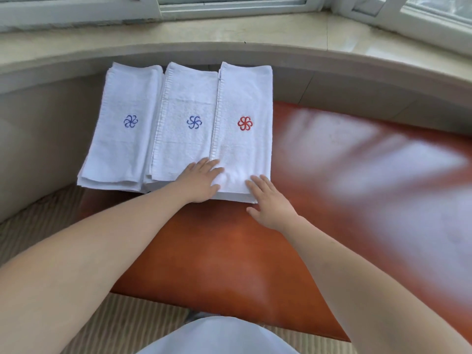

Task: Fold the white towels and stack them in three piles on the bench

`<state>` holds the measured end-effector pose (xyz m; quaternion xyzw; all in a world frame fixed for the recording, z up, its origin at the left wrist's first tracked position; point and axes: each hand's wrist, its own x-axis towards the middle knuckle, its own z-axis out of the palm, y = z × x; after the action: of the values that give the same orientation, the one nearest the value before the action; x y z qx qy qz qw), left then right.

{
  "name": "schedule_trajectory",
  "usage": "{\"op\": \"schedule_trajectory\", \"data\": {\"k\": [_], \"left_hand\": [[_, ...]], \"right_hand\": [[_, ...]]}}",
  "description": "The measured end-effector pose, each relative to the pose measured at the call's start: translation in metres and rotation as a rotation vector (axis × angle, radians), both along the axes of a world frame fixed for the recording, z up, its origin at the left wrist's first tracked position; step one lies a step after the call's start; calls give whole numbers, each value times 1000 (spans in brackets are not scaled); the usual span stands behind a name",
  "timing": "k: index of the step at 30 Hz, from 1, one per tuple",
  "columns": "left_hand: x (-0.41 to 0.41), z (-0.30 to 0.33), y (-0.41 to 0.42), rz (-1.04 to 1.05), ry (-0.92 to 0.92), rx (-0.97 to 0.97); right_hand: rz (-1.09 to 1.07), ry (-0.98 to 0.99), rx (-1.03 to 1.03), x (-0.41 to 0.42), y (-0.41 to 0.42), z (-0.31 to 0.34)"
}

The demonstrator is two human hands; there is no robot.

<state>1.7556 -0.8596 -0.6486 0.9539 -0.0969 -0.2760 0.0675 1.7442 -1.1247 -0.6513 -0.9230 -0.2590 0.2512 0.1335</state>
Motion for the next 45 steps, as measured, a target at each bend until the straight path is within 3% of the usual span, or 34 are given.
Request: {"op": "schedule_trajectory", "data": {"k": [3,6,9,12,16,19,21,25,30,37,45], "left_hand": [[-16,12,-14,-13,-4,44],[-27,24,-25,26,1,61],[-29,32,-39,57,-64,89],[-28,35,-54,4,-138,72],[-24,31,-70,-19,-174,88],[-16,26,-75,63,-168,144],[-11,26,-77,92,-188,168],[-3,24,-77,178,-233,104],[-1,21,-78,283,-277,53],[4,13,-85,244,-300,35],[0,5,-77,217,-269,32]], "right_hand": [[-263,12,188,-10,-14,14],[-524,66,156,-12,-24,25],[-500,164,85,-13,-32,30],[-546,195,159,-13,-29,30],[-672,331,517,-13,-17,27],[-892,345,777,-7,-13,25],[-936,263,681,-7,-16,20],[-750,249,342,-10,-18,-4],[-784,211,326,0,6,-22],[-709,0,234,-8,5,-32],[-946,434,432,-13,7,-44]]}}
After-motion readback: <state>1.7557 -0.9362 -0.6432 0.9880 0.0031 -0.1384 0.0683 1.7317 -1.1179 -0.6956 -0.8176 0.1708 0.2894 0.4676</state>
